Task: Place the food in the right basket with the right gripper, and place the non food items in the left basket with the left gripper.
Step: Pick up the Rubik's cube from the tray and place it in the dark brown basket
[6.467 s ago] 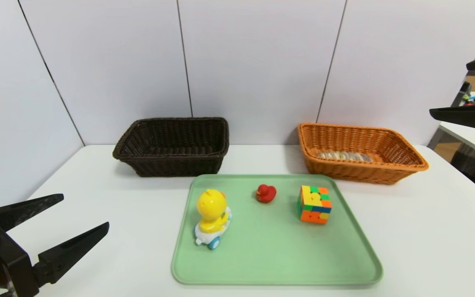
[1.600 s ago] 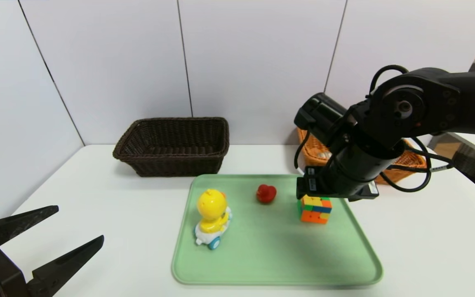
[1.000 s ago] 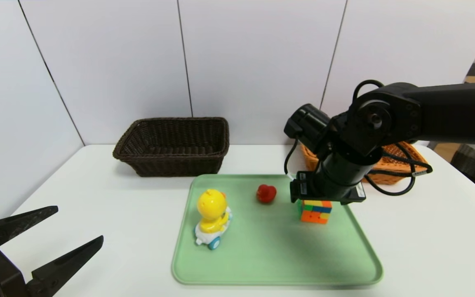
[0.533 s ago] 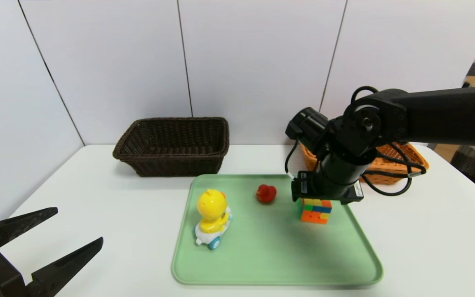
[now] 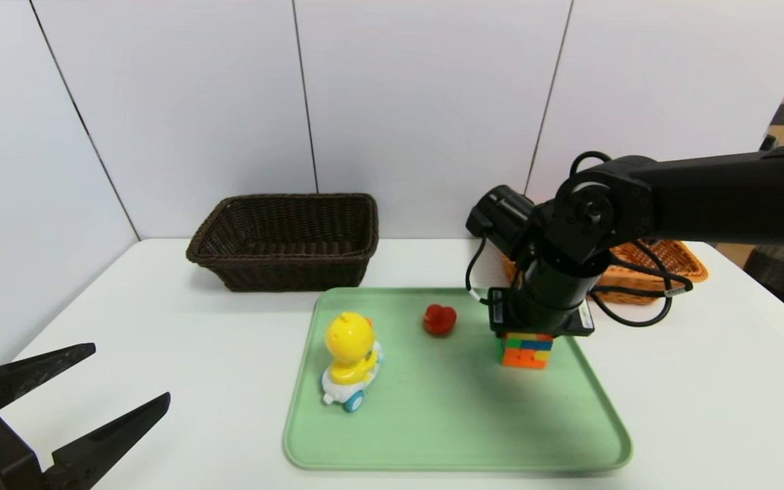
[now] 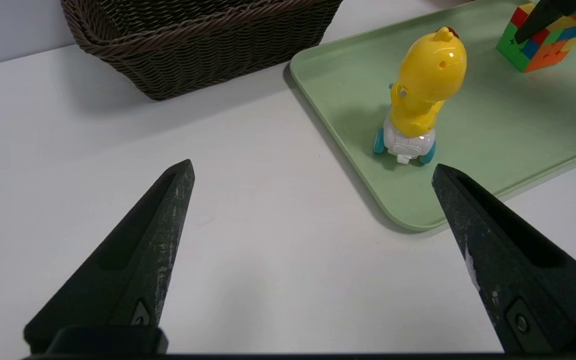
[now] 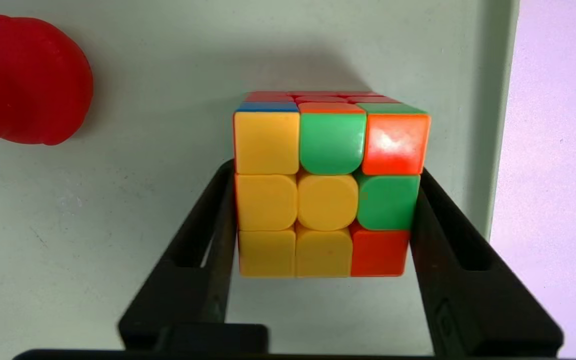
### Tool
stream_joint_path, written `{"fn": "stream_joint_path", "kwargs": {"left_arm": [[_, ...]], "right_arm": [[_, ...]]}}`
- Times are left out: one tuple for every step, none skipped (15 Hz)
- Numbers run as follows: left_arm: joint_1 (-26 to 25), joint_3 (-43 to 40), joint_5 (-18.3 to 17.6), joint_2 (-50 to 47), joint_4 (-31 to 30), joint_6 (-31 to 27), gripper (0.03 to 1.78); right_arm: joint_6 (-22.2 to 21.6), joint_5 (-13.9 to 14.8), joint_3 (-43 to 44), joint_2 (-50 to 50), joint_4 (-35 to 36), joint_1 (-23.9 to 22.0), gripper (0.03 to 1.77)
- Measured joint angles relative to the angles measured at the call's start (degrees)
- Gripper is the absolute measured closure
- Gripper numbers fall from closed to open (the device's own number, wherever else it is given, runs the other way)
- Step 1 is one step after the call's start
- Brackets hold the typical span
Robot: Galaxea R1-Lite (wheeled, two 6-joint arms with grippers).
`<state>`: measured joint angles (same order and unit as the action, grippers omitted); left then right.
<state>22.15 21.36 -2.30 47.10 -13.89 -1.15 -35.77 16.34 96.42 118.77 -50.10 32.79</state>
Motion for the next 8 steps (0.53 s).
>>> {"fn": "stream_joint_path", "kwargs": {"left_arm": [[0.0,0.0,0.05,0.0,0.0,0.02,0.12],[0.0,0.0,0.02,0.0,0.0,0.02,0.12],[0.0,0.0,0.05,0.0,0.0,0.0,0.12],[0.0,0.0,0.05,-0.02,0.0,0.02,0.12],[0.0,0.0,0.05,-0.02,0.0,0.02,0.12],[0.0,0.0,0.02,-0.02,0.0,0.0,0.12],[0.0,0.0,0.05,-0.04,0.0,0.0,0.12],[0.0,-0.02,0.02,-0.04,0.0,0.0,0.12]], "right_arm": [[0.0,0.0,0.0,0.0,0.02,0.02,0.86],[0.02,0.02,0.0,0.02,0.0,0.02,0.87],[0.0,0.04,-0.02,0.0,0.0,0.02,0.87],[0.02,0.09,-0.09,-0.06,-0.02,0.06,0.87],[0.02,0.15,-0.13,-0.24,-0.09,0.2,0.87],[0.02,0.39,-0.13,-0.72,-0.06,0.45,0.88],[0.1,0.66,-0.13,-1.49,-0.09,0.88,0.88],[0.27,0.98,-0.02,-2.49,-0.09,1.44,0.88]]}}
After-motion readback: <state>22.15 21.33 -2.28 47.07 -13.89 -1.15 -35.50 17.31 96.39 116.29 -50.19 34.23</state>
